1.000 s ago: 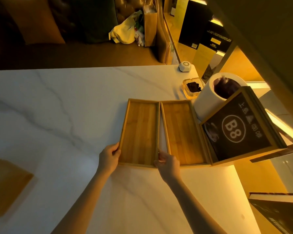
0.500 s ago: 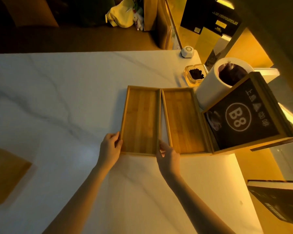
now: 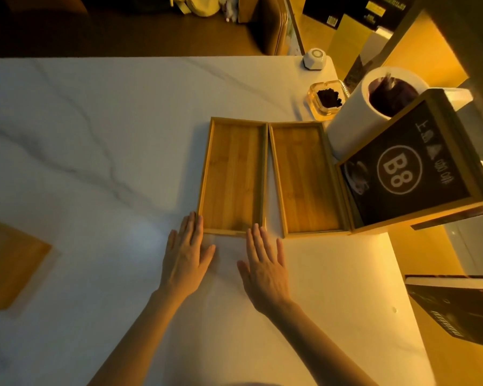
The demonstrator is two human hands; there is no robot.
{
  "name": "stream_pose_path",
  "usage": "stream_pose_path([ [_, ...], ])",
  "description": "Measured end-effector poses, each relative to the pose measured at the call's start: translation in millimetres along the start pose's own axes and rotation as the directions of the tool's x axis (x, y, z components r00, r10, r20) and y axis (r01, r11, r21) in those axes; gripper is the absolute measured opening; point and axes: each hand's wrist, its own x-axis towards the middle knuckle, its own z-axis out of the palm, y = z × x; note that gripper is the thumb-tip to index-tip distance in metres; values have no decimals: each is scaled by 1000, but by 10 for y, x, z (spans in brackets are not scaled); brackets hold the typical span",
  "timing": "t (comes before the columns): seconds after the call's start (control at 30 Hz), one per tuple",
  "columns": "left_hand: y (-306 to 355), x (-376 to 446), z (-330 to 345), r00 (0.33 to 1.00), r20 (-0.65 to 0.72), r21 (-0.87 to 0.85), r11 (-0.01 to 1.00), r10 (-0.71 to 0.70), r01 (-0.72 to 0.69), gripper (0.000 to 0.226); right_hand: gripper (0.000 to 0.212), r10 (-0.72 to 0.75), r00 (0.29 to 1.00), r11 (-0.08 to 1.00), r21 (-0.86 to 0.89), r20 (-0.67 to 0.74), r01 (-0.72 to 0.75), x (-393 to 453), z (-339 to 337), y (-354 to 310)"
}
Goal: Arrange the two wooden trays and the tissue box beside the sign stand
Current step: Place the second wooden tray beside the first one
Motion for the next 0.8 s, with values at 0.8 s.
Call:
stream_pose_path([
  [0.8,163,-101,30,997,68,-41,999,31,-29,97,64,-54,999,998,-44,-9,53,-64,-37,325],
])
